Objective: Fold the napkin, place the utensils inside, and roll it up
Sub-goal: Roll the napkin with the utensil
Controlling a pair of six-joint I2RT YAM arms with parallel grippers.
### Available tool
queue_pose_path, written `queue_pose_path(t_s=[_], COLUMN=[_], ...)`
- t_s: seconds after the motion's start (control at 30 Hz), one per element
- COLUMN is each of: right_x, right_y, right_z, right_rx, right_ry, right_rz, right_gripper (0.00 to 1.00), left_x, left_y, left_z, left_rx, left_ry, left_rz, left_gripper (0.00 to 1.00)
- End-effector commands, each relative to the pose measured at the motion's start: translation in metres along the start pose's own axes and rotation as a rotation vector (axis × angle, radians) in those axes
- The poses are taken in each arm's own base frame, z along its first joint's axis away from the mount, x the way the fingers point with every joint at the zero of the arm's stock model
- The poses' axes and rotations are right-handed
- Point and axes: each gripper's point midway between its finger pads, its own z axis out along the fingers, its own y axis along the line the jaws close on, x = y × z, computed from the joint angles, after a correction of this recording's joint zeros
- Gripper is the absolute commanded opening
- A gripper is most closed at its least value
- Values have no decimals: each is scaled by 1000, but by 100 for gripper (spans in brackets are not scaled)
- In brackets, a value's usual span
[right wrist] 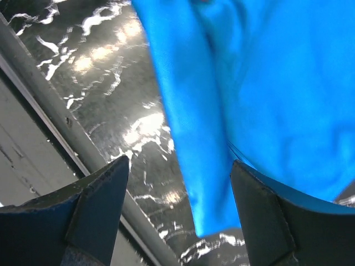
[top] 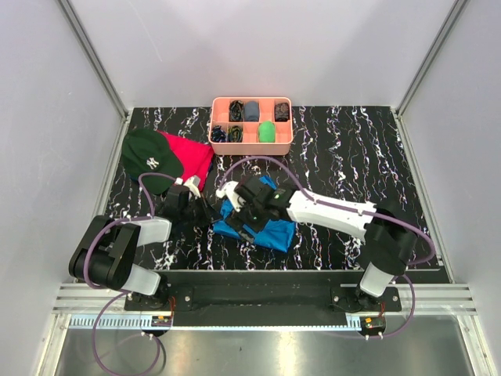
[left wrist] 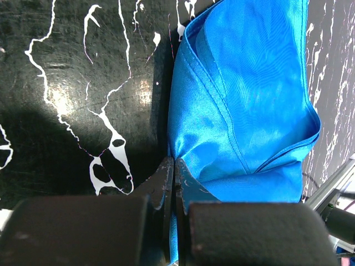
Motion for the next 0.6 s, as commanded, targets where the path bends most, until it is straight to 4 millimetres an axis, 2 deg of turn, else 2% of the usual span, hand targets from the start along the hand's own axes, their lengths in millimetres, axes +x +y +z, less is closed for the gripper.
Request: queue_pose_path(t_s=[0.0,0.13,0.4,0.5,0.57], right_x=[-27,-21,-4,2,9], right_y=[-1,4,5,3,1], right_z=[17,39,64,71,76], right_rx=[62,33,-3,3,6], right_ry=[-81,-53,9,32,54], right_rz=[-152,-187,-227,-228,-219], right_gripper=[82,81,78,73,64], left_x=[23,24,24,24,25], left_y=[25,26,26,26,25], left_z=[0,0,1,1,0], left_rx=[-101,-105,-108,-106,-100], left_ry=[80,83,90,93,94], left_rz=[-21,-25,-26,-25,-23], left_gripper=[0,0,0,0,0])
